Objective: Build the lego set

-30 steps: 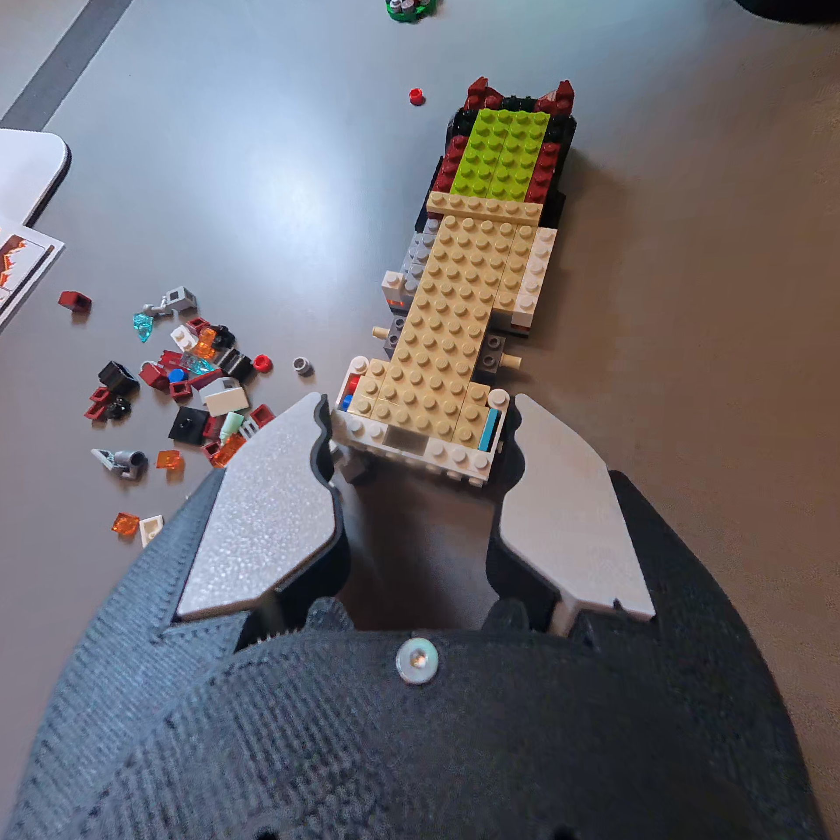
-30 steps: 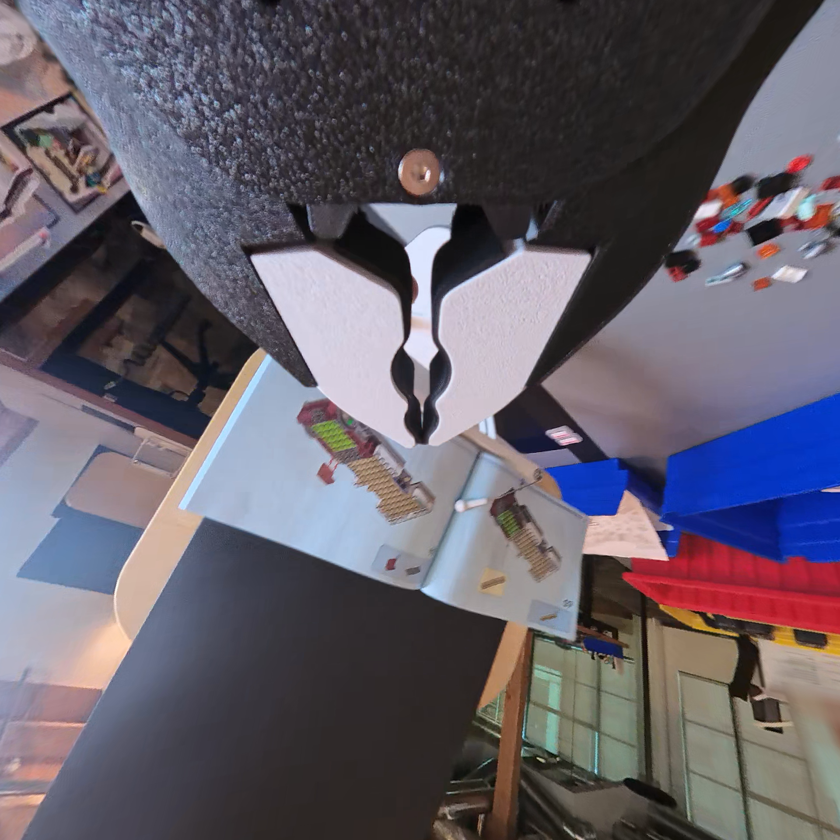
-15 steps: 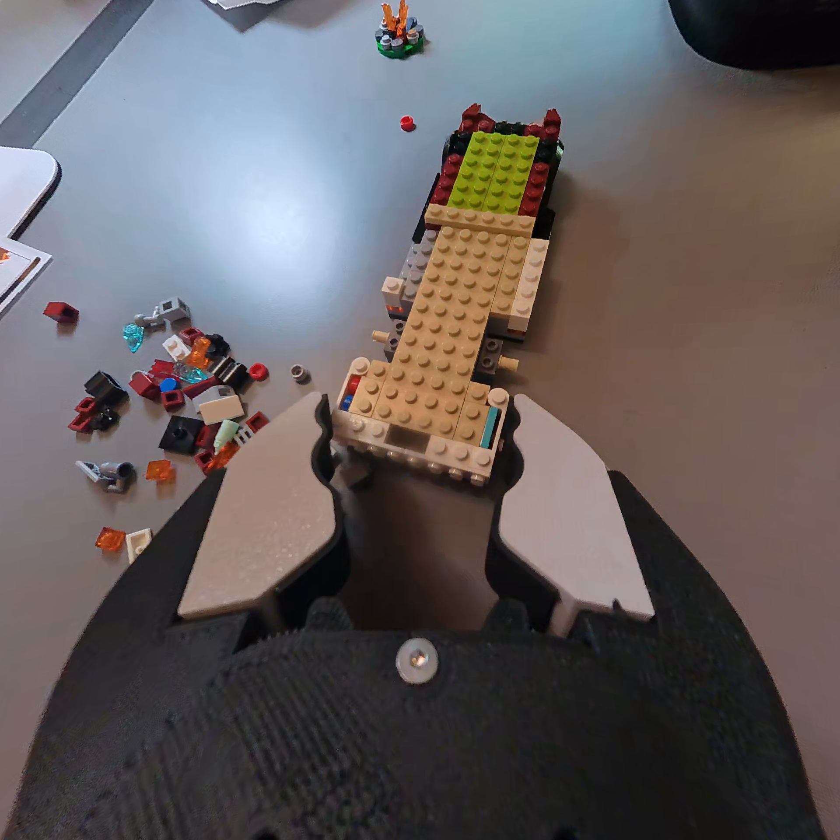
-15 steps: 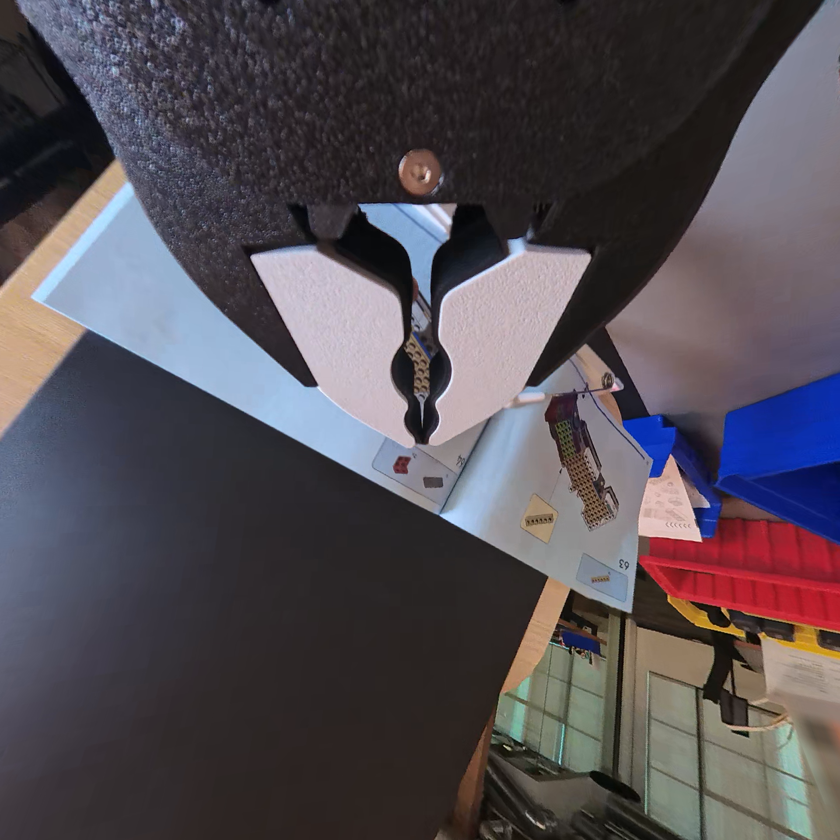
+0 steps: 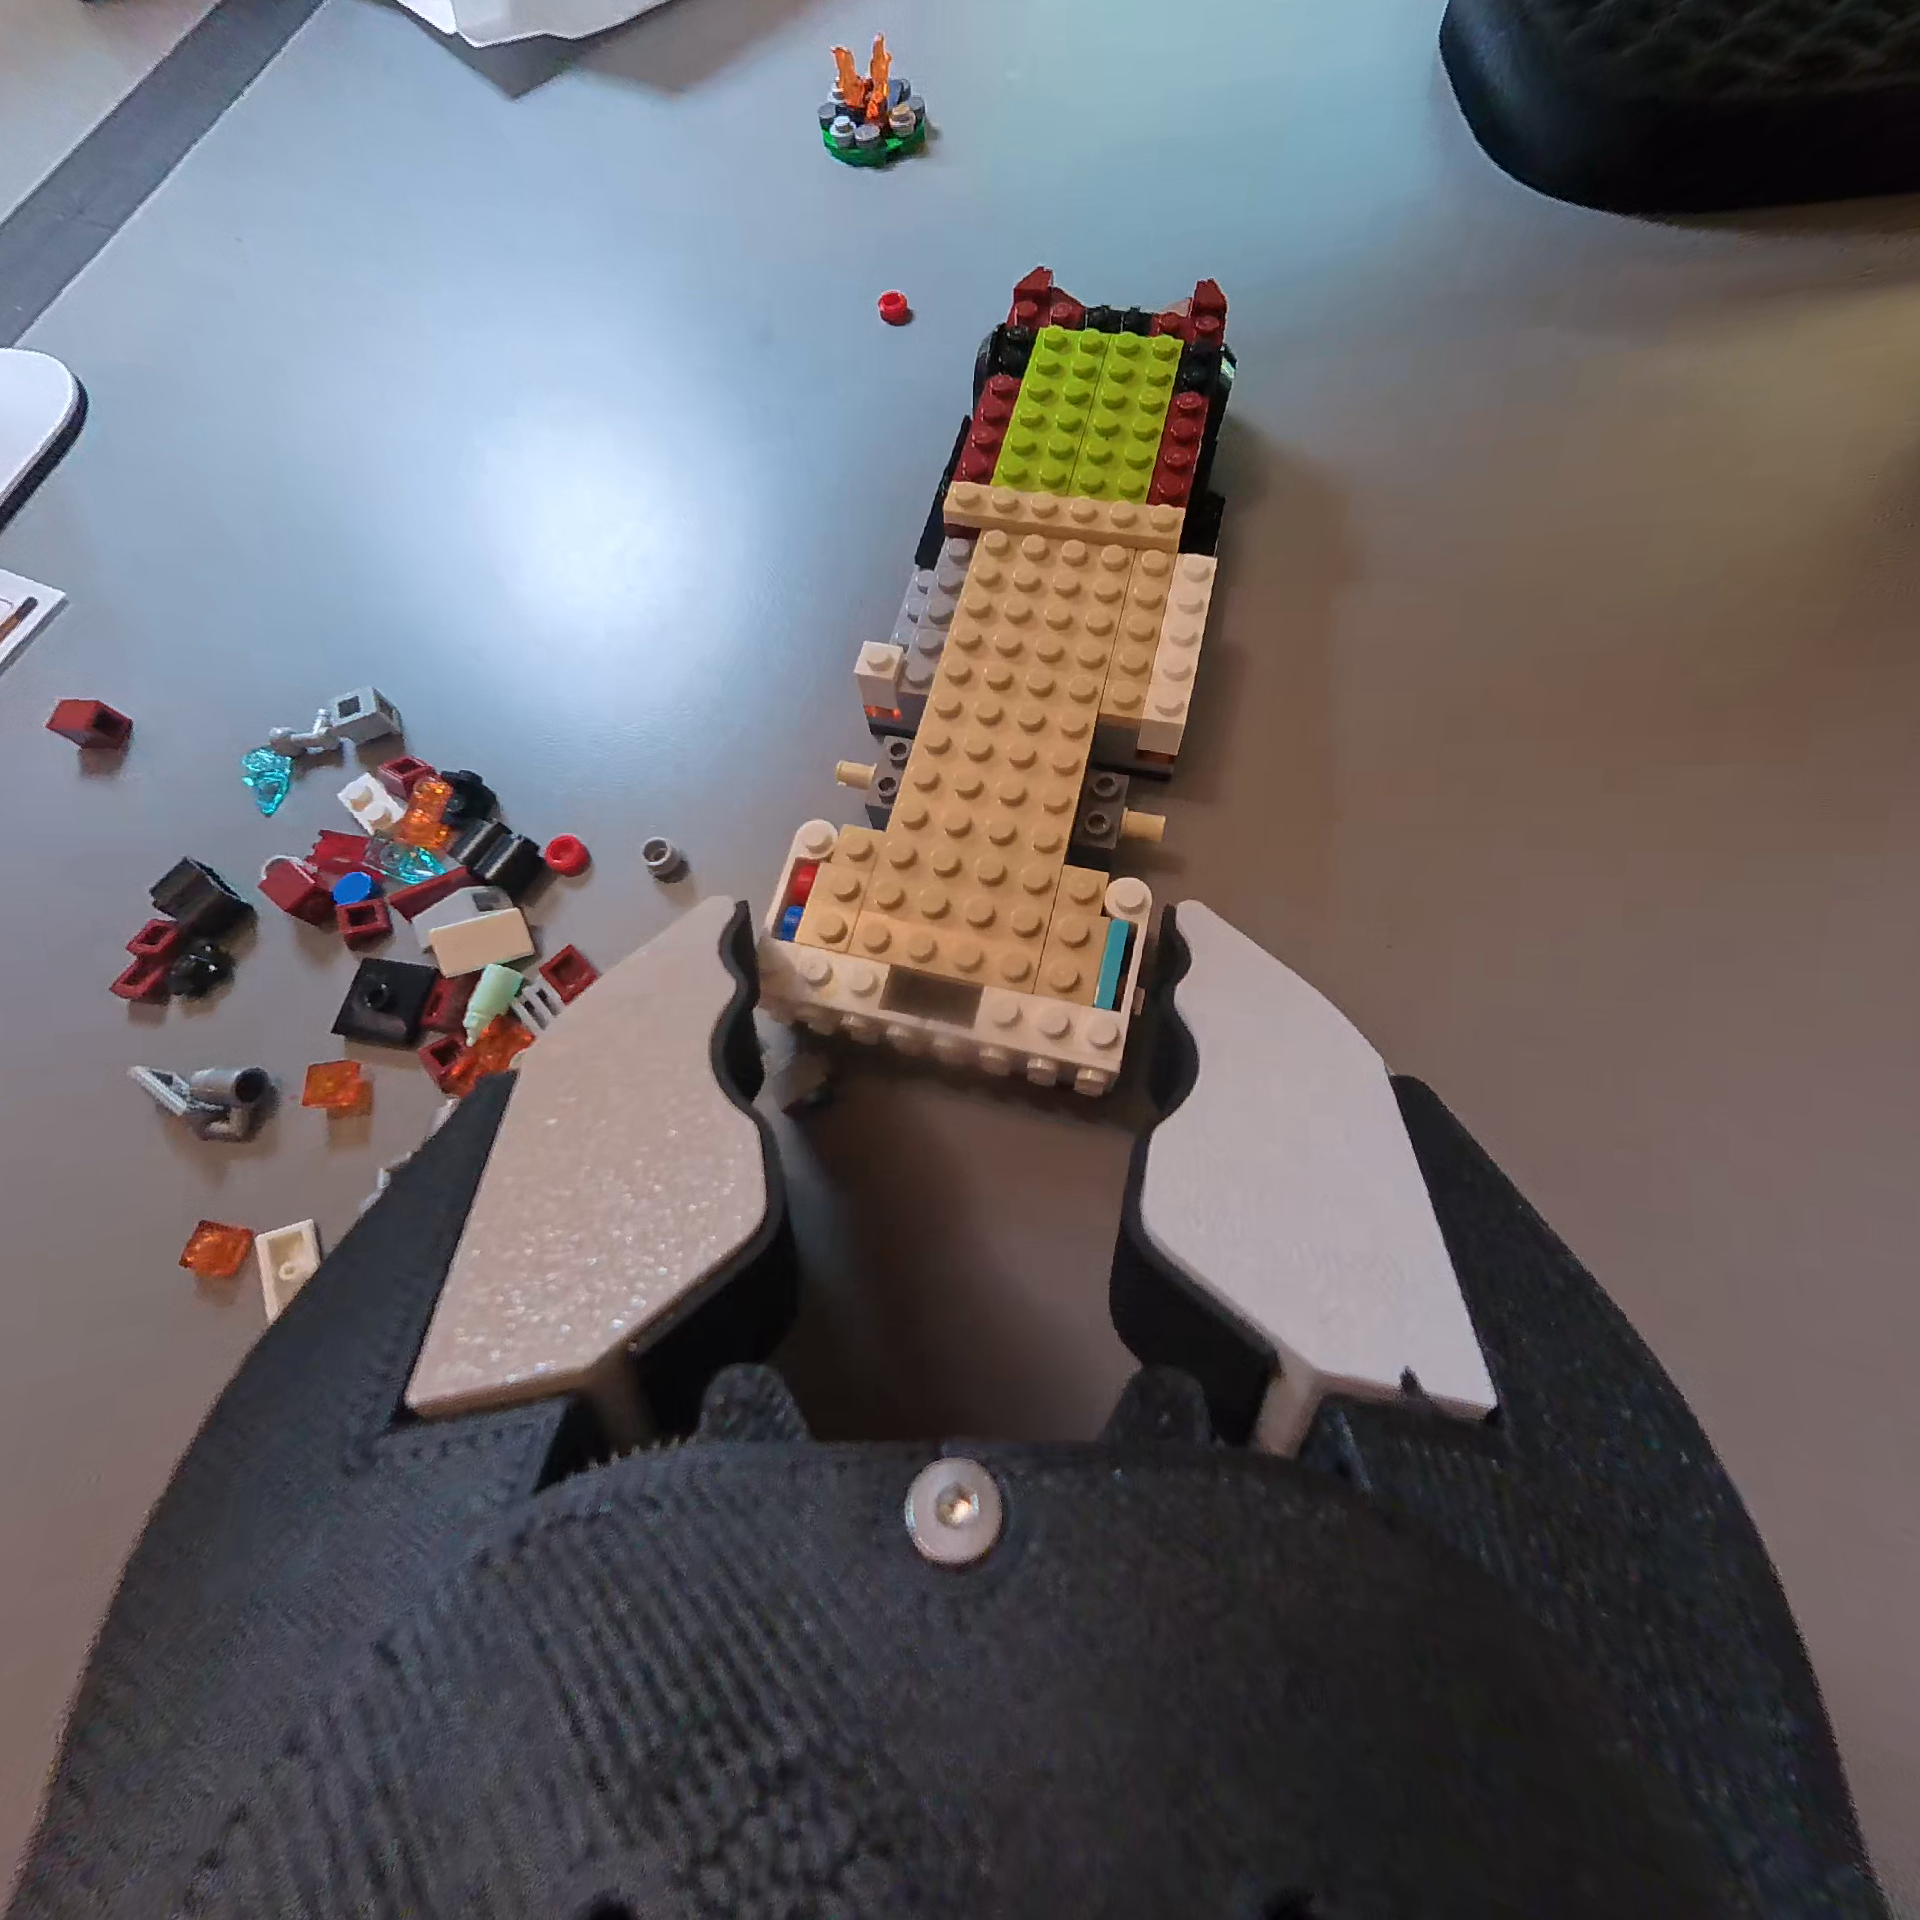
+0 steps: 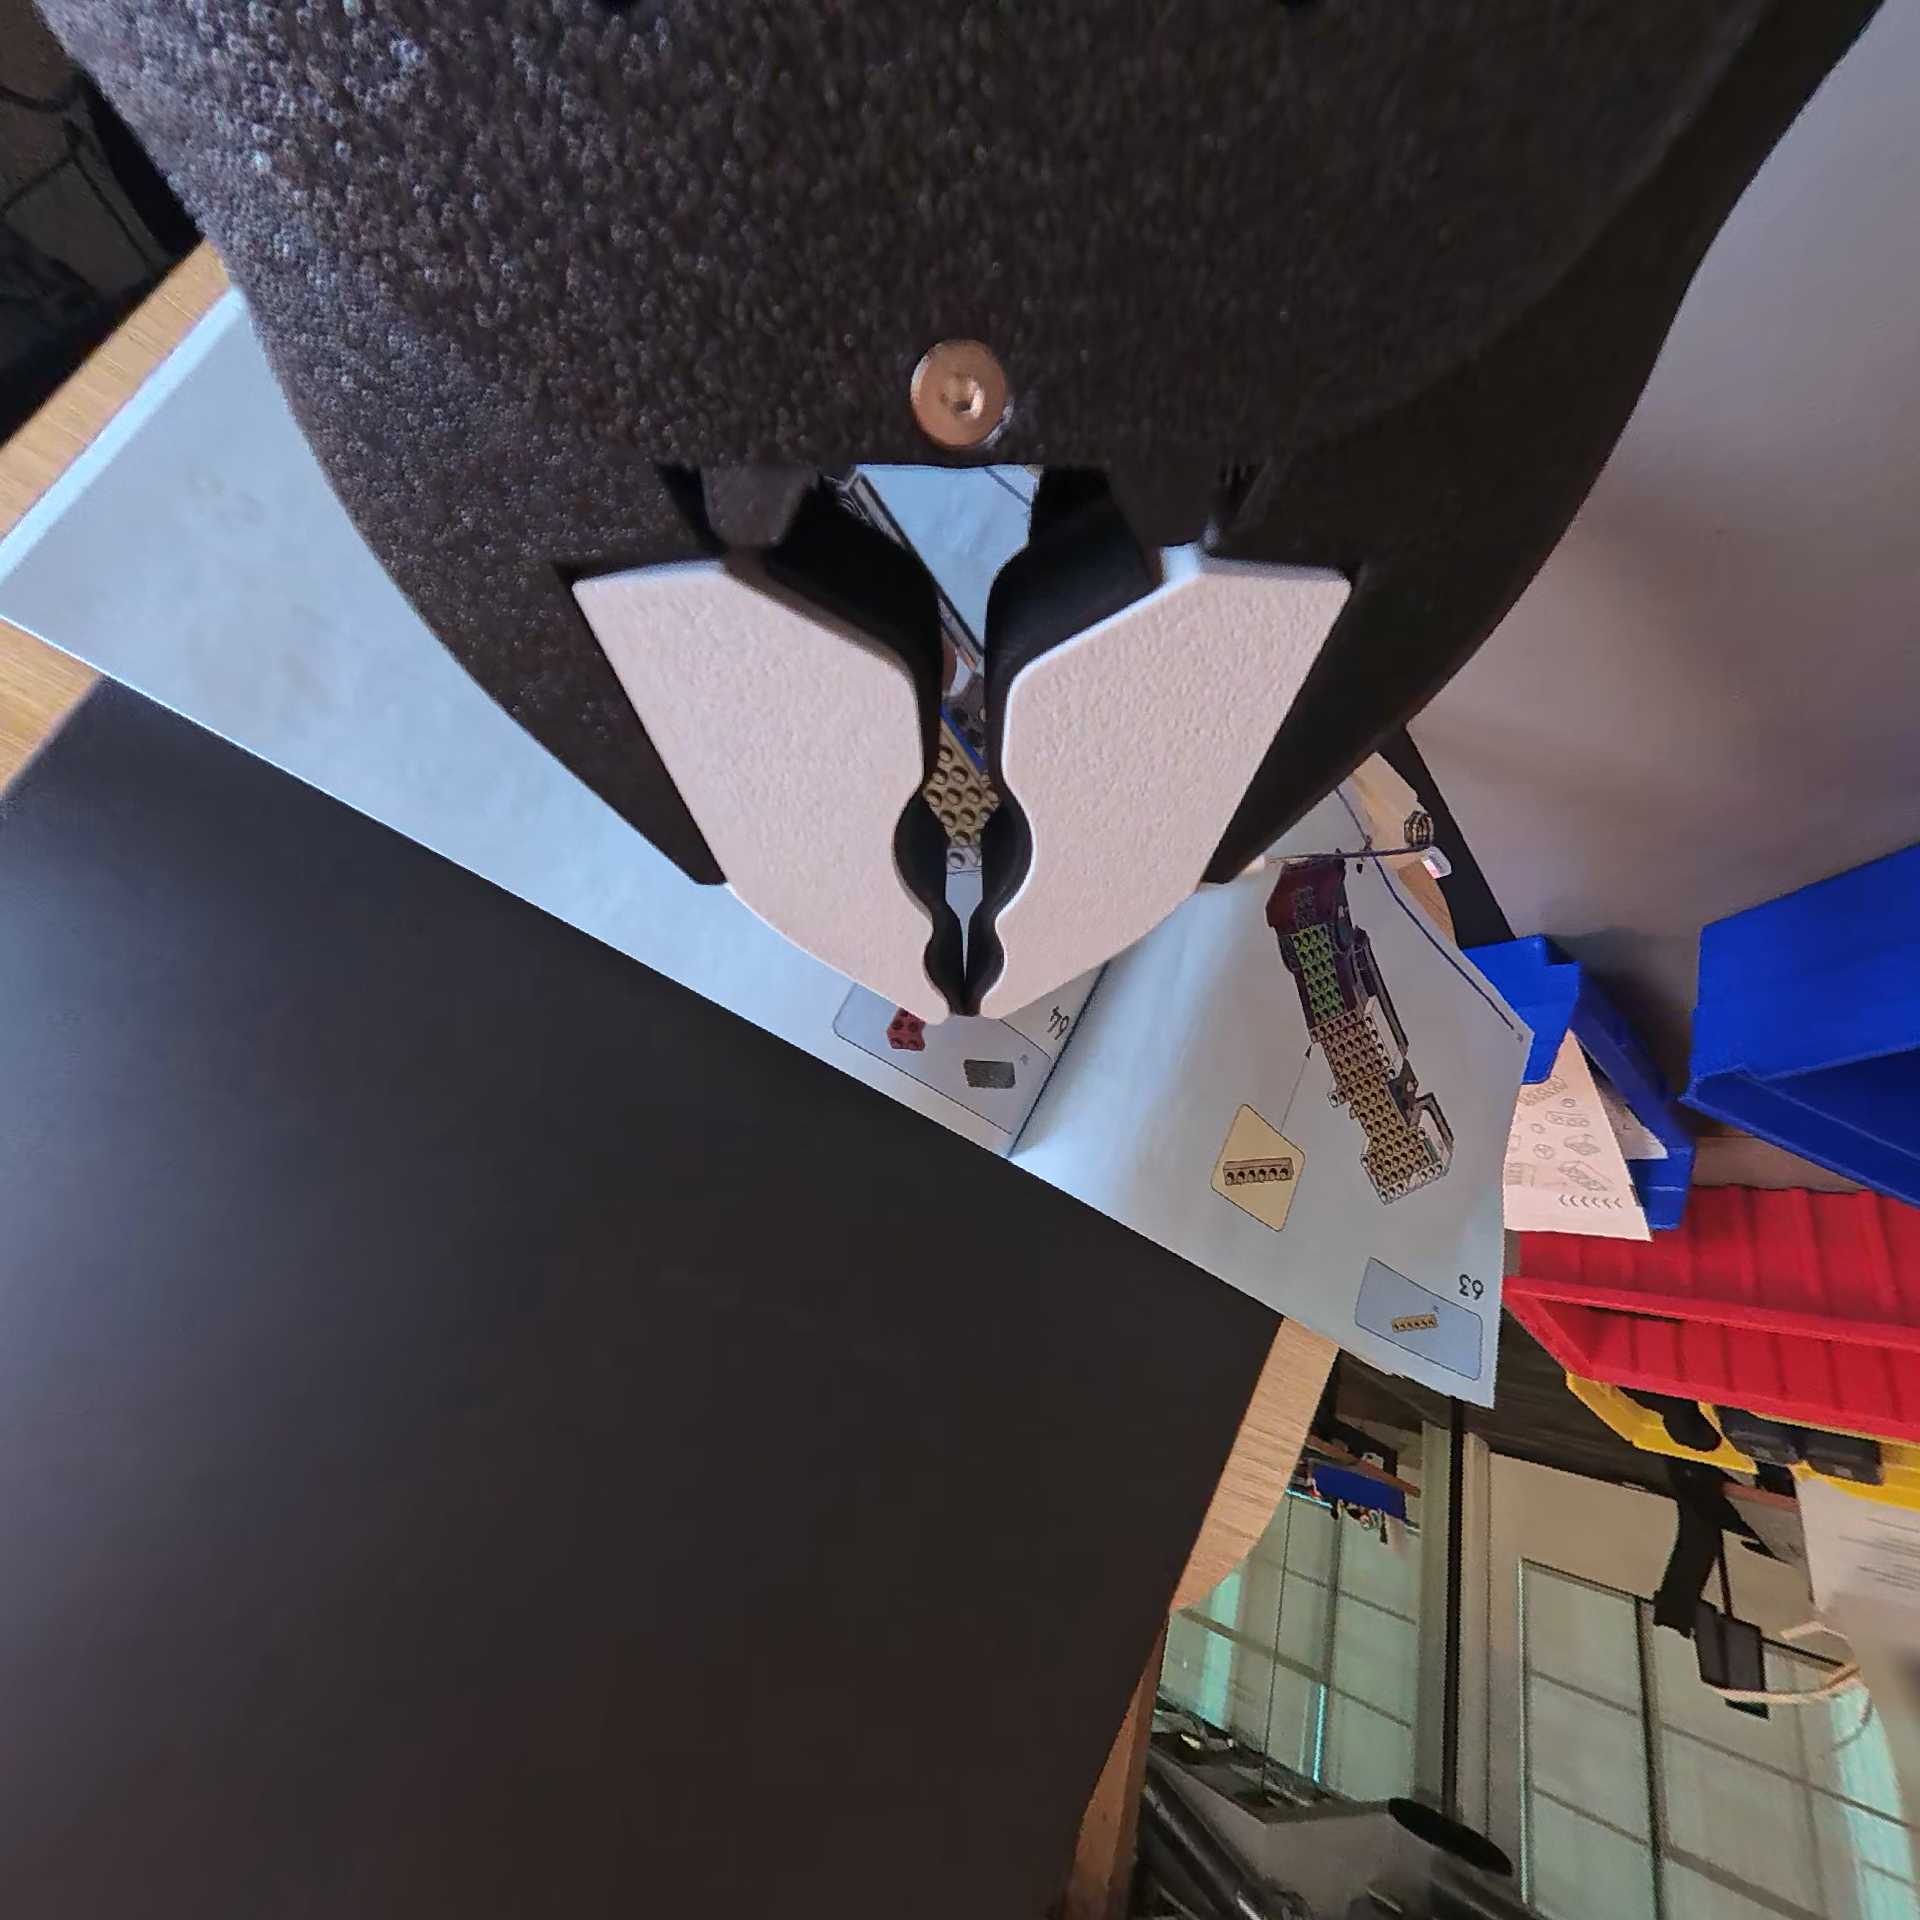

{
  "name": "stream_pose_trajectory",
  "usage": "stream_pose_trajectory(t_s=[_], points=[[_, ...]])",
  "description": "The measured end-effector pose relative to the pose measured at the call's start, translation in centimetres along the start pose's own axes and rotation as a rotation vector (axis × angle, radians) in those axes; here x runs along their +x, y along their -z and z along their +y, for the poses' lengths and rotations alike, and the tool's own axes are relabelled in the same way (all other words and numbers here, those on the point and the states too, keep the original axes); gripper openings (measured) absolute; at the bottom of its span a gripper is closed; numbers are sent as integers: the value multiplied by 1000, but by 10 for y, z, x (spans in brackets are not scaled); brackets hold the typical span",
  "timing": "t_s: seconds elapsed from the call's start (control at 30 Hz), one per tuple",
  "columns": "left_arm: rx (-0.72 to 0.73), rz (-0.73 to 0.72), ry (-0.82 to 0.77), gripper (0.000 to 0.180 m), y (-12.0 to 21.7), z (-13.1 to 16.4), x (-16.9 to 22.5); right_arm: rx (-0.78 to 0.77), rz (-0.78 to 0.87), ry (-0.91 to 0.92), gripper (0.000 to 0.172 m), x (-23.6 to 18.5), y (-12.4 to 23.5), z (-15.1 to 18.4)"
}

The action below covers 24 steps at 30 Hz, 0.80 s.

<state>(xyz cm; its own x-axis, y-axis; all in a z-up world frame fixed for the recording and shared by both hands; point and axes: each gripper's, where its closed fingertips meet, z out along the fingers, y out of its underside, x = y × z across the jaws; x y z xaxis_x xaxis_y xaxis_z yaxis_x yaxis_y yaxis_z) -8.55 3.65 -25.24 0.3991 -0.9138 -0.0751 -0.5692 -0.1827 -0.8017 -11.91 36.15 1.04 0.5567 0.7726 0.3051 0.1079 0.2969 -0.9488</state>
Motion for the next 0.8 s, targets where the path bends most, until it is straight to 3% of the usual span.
stream_pose_trajectory(t_s=[0.3,0.47,0.6,0.8], points=[[41,5,16,74,5,-7,-1,6,-30,14,0,-18,-7,-6],[75,-10,28,75,9,-14,-3,14,-54,12,0,-28,9,-10],[92,-38,18,74,14,-19,-6,33,-75,-7,1,-46,50,-17],[96,-164,9,62,33,-20,-29,-37,-163,-98,6,-98,145,-4]])
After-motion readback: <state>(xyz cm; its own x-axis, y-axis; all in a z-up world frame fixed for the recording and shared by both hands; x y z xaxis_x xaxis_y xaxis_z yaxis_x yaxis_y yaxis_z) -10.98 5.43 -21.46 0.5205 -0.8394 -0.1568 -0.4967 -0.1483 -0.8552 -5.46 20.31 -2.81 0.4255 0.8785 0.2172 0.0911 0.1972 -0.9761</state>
